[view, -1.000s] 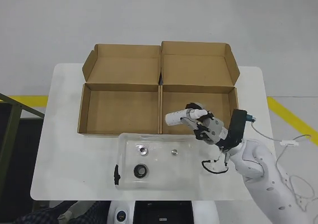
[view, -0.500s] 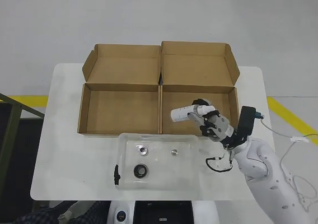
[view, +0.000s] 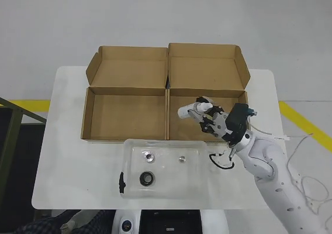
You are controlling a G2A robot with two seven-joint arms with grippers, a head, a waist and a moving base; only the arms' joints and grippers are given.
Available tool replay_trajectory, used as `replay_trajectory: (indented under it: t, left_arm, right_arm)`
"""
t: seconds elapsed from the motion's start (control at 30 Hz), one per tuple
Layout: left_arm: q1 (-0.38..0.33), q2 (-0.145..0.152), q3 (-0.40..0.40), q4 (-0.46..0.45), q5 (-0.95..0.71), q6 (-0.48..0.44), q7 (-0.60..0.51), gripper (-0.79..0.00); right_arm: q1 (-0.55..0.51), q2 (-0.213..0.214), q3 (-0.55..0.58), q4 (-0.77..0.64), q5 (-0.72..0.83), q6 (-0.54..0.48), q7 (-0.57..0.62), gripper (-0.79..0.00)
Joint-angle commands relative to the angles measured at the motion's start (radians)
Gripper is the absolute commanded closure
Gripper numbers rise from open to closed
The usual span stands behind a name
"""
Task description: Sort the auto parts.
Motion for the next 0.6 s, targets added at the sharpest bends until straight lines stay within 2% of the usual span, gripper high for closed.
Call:
replay_trajectory:
  t: [0.0, 0.2, 0.57]
  left_arm:
    - [0.000, 0.000, 0.000, 0.000, 0.000, 0.000, 0.000, -0.785]
    - [0.000, 0.000, 0.000, 0.000, 0.000, 0.000, 0.000, -0.785]
    - [0.000, 0.000, 0.000, 0.000, 0.000, 0.000, 0.000, -0.785]
  right_arm:
    - [0.020, -0.004, -0.017, 0.017, -0.032, 0.028, 0.014, 0.000]
    - [0.083, -0.017, -0.064, 0.096, -0.114, 0.096, 0.049, 0.000]
    - [0.208, -0.048, -0.154, 0.251, -0.146, 0.116, 0.096, 0.000]
